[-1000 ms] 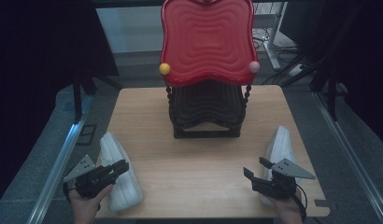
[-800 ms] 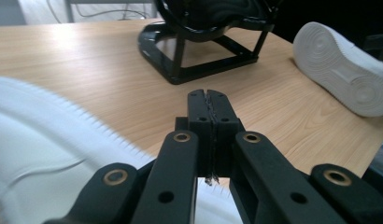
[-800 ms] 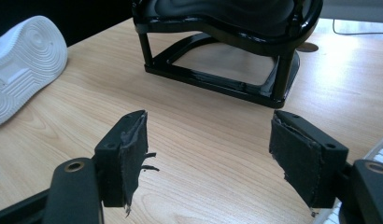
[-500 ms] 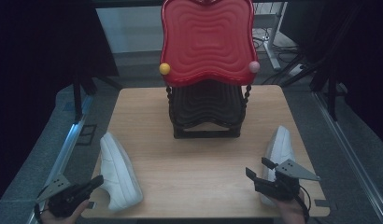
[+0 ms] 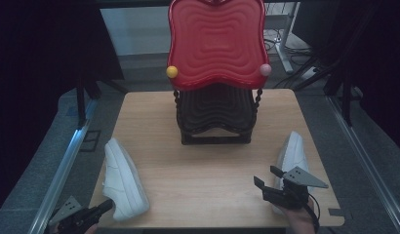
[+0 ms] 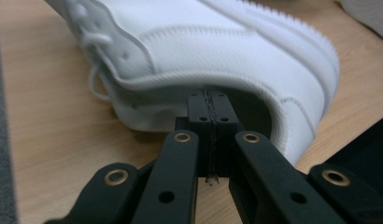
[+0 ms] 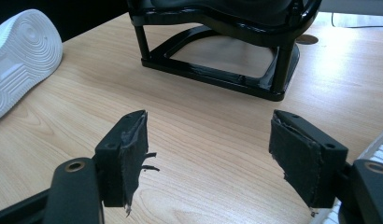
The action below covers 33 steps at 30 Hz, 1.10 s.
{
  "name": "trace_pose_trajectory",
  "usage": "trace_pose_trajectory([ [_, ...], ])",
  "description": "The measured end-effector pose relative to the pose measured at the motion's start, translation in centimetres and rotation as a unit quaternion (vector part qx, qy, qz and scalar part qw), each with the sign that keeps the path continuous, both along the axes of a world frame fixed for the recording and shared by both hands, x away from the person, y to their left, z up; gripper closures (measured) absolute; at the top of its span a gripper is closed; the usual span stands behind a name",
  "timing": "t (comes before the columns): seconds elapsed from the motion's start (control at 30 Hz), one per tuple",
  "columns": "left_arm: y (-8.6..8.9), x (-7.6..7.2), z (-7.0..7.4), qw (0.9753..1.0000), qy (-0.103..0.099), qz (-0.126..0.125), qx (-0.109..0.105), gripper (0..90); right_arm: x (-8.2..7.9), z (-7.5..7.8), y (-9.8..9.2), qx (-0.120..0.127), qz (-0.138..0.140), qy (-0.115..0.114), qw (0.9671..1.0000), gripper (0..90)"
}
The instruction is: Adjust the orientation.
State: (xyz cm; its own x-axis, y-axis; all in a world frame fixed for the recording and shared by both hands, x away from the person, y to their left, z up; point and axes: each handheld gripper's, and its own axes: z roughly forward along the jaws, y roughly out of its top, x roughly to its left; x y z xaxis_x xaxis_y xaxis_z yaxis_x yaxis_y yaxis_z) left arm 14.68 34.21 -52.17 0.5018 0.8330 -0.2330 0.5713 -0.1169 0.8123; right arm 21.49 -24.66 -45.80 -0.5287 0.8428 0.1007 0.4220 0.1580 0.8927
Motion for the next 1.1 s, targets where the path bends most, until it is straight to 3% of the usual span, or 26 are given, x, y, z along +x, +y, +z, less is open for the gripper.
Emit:
trace_pose_trajectory([
  [0.13, -0.5, 0.6, 0.4, 1.0, -0.004, -0.006, 0.002, 89.8, -0.1, 0.1, 0.0, 0.0, -0.001, -0.002, 1.0, 28.1],
  [0.23, -1.1, 1.2, 1.2, 0.9997, -0.006, -0.016, 0.018, 89.4, -0.1, 0.2, -0.2, 0.002, -0.002, -0.002, 1.0, 28.1],
  [0.57, -3.0, 3.1, 3.1, 0.9987, -0.027, -0.038, 0.017, 89.4, -0.1, 0.2, -0.4, 0.003, -0.006, -0.007, 1.0, 28.7],
  [0.63, -3.8, 4.0, 3.5, 0.9982, -0.032, -0.048, 0.012, 89.5, -0.1, 0.2, -0.4, 0.003, -0.007, -0.009, 0.9999, 29.0],
  [0.67, -4.9, 5.2, 3.9, 0.9975, -0.032, -0.062, 0.01, 89.5, -0.1, 0.2, -0.4, 0.004, -0.008, -0.009, 0.9999, 29.0],
  [0.73, -5.4, 5.7, 4.0, 0.9972, -0.032, -0.066, 0.01, 89.6, 0.0, 0.1, -0.4, 0.004, -0.008, -0.007, 0.9999, 29.0],
  [0.87, -8.9, 8.4, 4.5, 0.9946, -0.03, -0.097, 0.019, 89.6, -0.1, 0.1, -0.7, 0.003, -0.01, -0.006, 0.9999, 29.0],
  [0.97, -10.9, 9.5, 4.7, 0.9928, -0.026, -0.112, 0.033, 89.7, -0.2, 0.2, -0.9, 0.004, -0.012, -0.008, 0.9999, 29.0],
  [1.1, -11.4, 9.4, 4.9, 0.9926, -0.026, -0.115, 0.029, 89.7, -0.1, 0.3, -1.2, 0.006, -0.014, -0.009, 0.9998, 29.0],
])
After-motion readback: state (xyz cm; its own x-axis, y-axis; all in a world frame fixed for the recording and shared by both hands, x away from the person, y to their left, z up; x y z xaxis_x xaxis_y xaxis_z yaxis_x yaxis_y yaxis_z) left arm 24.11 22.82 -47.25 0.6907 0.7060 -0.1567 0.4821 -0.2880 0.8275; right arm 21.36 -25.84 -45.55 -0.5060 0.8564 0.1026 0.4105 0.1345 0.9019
